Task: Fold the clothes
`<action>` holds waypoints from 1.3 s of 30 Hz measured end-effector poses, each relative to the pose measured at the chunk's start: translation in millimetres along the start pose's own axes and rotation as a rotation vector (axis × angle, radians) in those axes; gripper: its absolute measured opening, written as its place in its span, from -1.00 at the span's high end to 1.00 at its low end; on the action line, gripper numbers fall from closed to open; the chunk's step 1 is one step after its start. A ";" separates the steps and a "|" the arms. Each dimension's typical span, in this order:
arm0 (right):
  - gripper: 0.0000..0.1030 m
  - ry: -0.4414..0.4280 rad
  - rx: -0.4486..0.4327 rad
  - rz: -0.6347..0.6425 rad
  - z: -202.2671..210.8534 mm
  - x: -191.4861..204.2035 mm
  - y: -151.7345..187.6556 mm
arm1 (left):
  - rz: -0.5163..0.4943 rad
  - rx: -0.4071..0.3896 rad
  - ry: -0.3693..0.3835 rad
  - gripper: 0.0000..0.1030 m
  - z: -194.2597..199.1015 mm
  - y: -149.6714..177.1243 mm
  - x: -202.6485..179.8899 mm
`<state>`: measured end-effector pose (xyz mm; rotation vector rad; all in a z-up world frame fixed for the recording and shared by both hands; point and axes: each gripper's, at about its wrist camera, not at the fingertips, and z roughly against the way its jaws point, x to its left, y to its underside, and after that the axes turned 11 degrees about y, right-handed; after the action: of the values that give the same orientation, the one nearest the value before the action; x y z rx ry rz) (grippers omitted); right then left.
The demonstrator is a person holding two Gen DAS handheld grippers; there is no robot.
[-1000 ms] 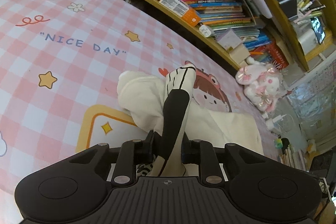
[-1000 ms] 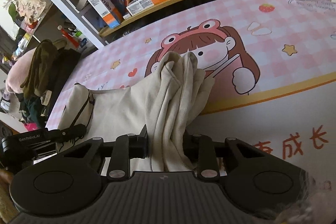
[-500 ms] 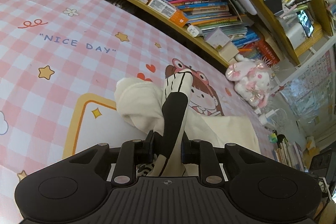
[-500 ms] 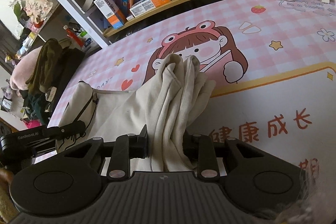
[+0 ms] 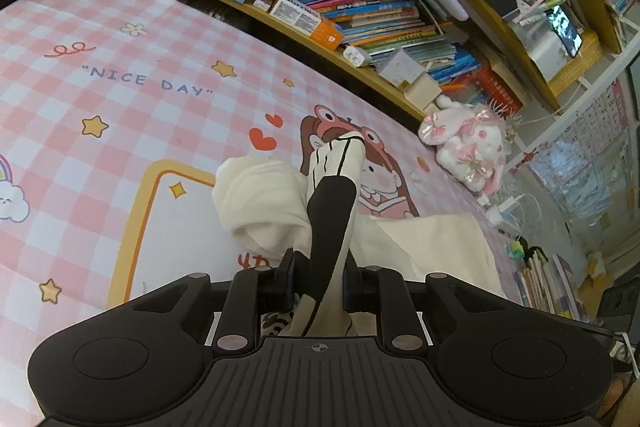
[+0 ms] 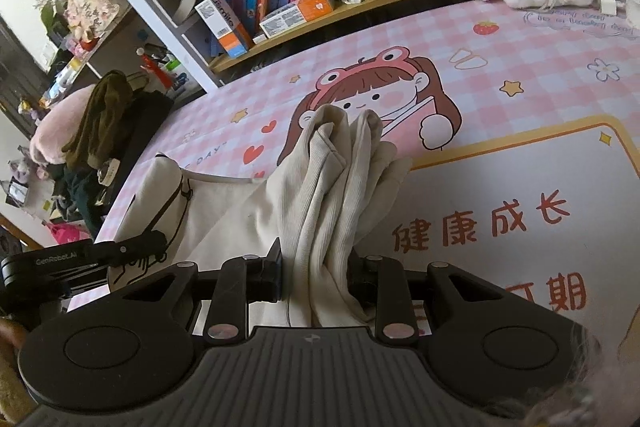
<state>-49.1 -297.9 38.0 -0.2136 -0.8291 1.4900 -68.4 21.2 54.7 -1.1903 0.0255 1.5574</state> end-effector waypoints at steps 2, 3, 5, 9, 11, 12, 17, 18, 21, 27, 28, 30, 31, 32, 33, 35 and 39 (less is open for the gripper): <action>0.53 -0.004 -0.009 0.016 6.0 3.1 2.6 | -0.006 -0.006 -0.001 0.64 3.3 2.2 -2.7; 0.53 -0.006 -0.010 0.021 7.2 4.3 3.3 | -0.008 -0.010 -0.001 0.64 5.0 3.3 -4.0; 0.53 -0.012 -0.012 0.030 9.6 6.6 4.4 | -0.005 -0.017 -0.005 0.64 9.0 6.2 -4.2; 0.53 -0.025 -0.011 0.042 11.5 10.5 6.6 | 0.004 -0.028 -0.012 0.64 15.4 11.7 -3.6; 0.53 -0.031 -0.006 0.042 10.7 11.9 8.0 | 0.004 -0.031 -0.014 0.64 18.0 14.6 -3.4; 0.53 -0.035 -0.005 0.041 10.3 12.2 8.6 | 0.004 -0.032 -0.015 0.64 19.0 15.6 -3.3; 0.53 -0.041 0.002 0.042 9.4 15.5 10.9 | 0.005 -0.030 -0.013 0.64 21.2 17.5 -1.9; 0.53 -0.041 0.002 0.042 9.3 16.5 11.0 | 0.005 -0.028 -0.011 0.64 20.6 16.4 -1.3; 0.53 -0.036 0.002 0.036 8.0 18.5 10.0 | 0.003 -0.020 -0.006 0.64 18.5 11.9 1.3; 0.53 -0.027 -0.006 0.019 -2.3 23.8 -1.0 | 0.006 -0.009 0.010 0.64 9.4 -9.4 15.1; 0.53 -0.026 -0.008 0.016 -5.2 25.7 -4.5 | 0.007 -0.007 0.013 0.64 7.8 -13.7 17.6; 0.53 -0.024 -0.011 0.012 -11.1 29.7 -11.8 | 0.006 -0.007 0.021 0.64 3.8 -24.2 23.5; 0.53 -0.023 -0.014 0.011 -14.7 31.5 -16.1 | 0.005 -0.007 0.025 0.64 1.8 -29.5 26.4; 0.53 -0.023 -0.016 0.009 -18.4 33.3 -20.5 | 0.007 -0.005 0.028 0.64 -1.2 -34.7 29.4; 0.53 -0.022 -0.017 0.008 -21.7 35.0 -24.7 | 0.008 -0.004 0.032 0.64 -4.4 -40.2 32.3; 0.53 -0.020 -0.023 0.009 -29.1 38.3 -34.8 | 0.004 -0.003 0.039 0.64 -12.5 -54.0 37.2; 0.53 -0.016 -0.040 0.022 -47.6 43.7 -60.9 | -0.009 0.000 0.052 0.64 -29.3 -81.3 47.6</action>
<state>21.9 -247.7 56.1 -0.2416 -0.8718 1.4985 17.5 69.6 52.5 -1.2294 0.0547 1.5185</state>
